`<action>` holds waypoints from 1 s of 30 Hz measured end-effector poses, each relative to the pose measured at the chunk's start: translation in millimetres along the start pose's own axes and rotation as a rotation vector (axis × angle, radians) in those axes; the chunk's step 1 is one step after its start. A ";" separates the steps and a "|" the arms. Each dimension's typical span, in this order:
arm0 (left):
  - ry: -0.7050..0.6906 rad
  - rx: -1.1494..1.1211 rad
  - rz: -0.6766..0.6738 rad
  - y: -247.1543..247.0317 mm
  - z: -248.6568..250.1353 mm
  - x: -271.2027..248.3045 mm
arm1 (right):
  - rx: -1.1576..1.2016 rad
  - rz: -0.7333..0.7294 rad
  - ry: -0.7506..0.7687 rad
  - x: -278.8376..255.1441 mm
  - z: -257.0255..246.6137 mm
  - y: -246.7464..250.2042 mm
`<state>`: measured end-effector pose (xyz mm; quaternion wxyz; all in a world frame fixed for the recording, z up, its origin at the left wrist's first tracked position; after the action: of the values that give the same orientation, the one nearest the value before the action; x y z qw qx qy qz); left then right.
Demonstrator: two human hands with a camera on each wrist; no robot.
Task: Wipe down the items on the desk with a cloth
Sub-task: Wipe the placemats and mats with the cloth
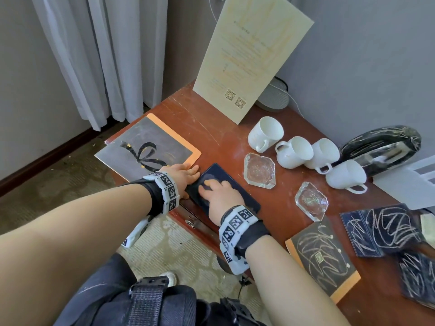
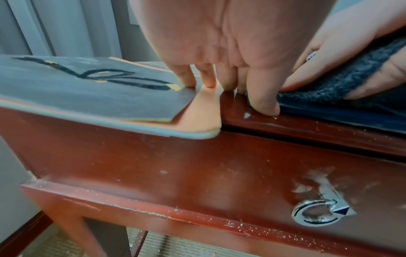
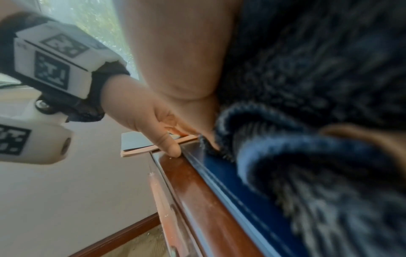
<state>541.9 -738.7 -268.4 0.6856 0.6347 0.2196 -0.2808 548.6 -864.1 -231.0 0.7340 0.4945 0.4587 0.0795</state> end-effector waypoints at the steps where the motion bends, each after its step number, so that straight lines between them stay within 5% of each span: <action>1: 0.000 0.000 0.000 0.3 -0.4 0.9 | -0.017 -0.011 0.068 -0.3 -2.8 0.1; 5: -0.014 -0.010 -0.003 1.0 -0.5 1.1 | 0.052 -0.141 0.179 -0.4 7.8 0.2; 10: -0.015 -0.048 0.029 -2.0 -1.7 3.4 | 0.252 0.007 -0.107 9.7 23.0 6.4; 16: -0.012 -0.042 0.022 -1.1 -0.8 3.0 | 0.176 -0.043 0.193 -8.6 0.8 -7.3; 26: 0.022 -0.048 0.069 -4.8 7.2 2.3 | 0.385 -0.019 0.126 -56.1 48.6 -50.1; 30: -0.053 -0.178 0.109 1.5 15.9 -5.6 | 0.659 0.257 -0.047 -51.1 81.2 -29.9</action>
<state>537.8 -753.9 -262.0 0.7591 0.5747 0.1908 -0.2390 570.6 -961.1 -217.1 0.5294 0.7599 0.3771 0.0076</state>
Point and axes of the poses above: each hand's wrist, its own x-axis towards the middle knuckle, its own y-axis out of the back of the hand, z = x × y, the point moved 3 cm from there along x, towards the middle knuckle, and after that the axes turned 2 degrees about -x, right-handed, at the moved point
